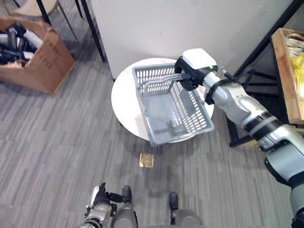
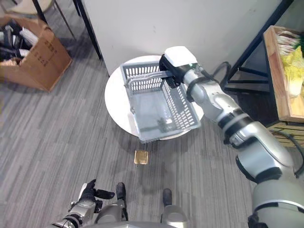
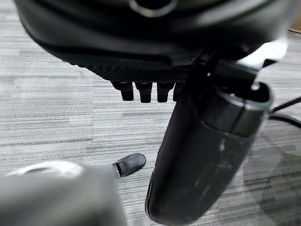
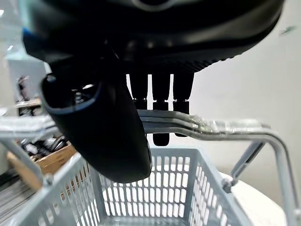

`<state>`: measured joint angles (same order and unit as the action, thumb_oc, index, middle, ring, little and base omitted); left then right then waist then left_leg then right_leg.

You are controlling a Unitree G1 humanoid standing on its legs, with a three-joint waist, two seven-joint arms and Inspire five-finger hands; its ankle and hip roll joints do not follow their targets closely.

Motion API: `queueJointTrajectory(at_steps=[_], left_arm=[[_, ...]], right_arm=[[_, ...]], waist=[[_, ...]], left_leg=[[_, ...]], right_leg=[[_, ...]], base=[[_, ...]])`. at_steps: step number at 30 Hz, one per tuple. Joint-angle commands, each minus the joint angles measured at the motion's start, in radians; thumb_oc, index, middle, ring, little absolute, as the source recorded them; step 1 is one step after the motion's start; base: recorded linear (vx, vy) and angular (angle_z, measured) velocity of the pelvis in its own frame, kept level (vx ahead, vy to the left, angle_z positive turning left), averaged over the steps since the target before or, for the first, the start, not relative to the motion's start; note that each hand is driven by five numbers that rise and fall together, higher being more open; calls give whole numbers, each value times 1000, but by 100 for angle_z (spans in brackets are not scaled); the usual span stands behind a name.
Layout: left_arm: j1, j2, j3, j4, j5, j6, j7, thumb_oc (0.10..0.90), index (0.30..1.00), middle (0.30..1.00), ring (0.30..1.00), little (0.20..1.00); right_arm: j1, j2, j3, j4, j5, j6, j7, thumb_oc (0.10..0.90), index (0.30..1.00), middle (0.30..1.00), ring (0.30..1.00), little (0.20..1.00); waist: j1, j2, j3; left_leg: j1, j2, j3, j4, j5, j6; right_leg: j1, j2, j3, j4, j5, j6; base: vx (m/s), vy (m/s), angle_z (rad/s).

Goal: Get the vegetables into the basket

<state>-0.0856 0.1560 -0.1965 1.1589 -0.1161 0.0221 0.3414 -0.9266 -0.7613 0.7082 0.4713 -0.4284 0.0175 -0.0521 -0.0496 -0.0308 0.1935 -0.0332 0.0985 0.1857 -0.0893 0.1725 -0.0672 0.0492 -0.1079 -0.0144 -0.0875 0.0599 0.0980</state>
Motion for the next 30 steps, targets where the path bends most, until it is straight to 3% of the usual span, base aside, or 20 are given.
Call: queueJointTrajectory(at_steps=[1, 4, 7, 11, 16, 24, 30], left_arm=[[0, 0, -47, 70, 37, -5, -5, 900, 1000, 1000, 1000, 1000], [11, -9, -43, 73, 55, 2, -13, 900, 1000, 1000, 1000, 1000], [19, -8, -45, 76, 61, 5, -19, 900, 1000, 1000, 1000, 1000], [27, -13, -9, 76, 94, 20, -35, 900, 1000, 1000, 1000, 1000], [34, -28, -16, 81, 137, 30, -57, 900, 1000, 1000, 1000, 1000], [32, -42, -36, 81, 150, 28, -66, 900, 1000, 1000, 1000, 1000], [19, -42, -46, 85, 158, 22, -65, 900, 1000, 1000, 1000, 1000]], right_arm=[[-5, -59, -137, -34, -38, -9, -80, 400, 300, 300, 300, 300], [114, -84, -215, -104, -49, -15, -75, 400, 300, 300, 300, 300], [132, -133, -250, -154, -24, -19, -59, 400, 300, 300, 300, 300], [420, -216, -493, -367, -15, -30, -50, 400, 300, 300, 300, 300], [665, -216, -681, -370, -31, -18, -63, 400, 300, 300, 300, 300], [808, -180, -745, -221, -51, -5, -105, 400, 300, 300, 300, 300], [841, -156, -723, -83, -69, -5, -133, 400, 300, 300, 300, 300]], waist=[[11, -33, -110], [1, -24, -127], [-5, -21, -140], [-48, -7, -146], [-77, 9, -156], [-98, 19, -156], [-105, 23, -152]], left_leg=[[97, -51, -23, 2, -129, -8], [106, -50, -21, 2, -131, -8], [117, -49, -21, 3, -143, -10], [122, -42, 1, 2, -129, -11], [145, -40, 13, 5, -151, -7], [165, -41, 29, 9, -165, 0], [173, -44, 30, 11, -170, 3]], right_leg=[[-21, 24, 15, 81, -39, 41], [-12, 24, 17, 79, -40, 39], [0, 26, 17, 78, -53, 39], [-9, 36, 18, 94, -46, 38], [1, 43, 23, 97, -62, 40], [6, 53, 58, 97, -66, 41], [13, 51, 66, 94, -66, 41]], base=[[-19, -41, -1], [-4, -27, -4], [13, -10, -4], [-28, -30, 1], [31, -10, -13], [7, -1, -14], [4, 2, -2]])
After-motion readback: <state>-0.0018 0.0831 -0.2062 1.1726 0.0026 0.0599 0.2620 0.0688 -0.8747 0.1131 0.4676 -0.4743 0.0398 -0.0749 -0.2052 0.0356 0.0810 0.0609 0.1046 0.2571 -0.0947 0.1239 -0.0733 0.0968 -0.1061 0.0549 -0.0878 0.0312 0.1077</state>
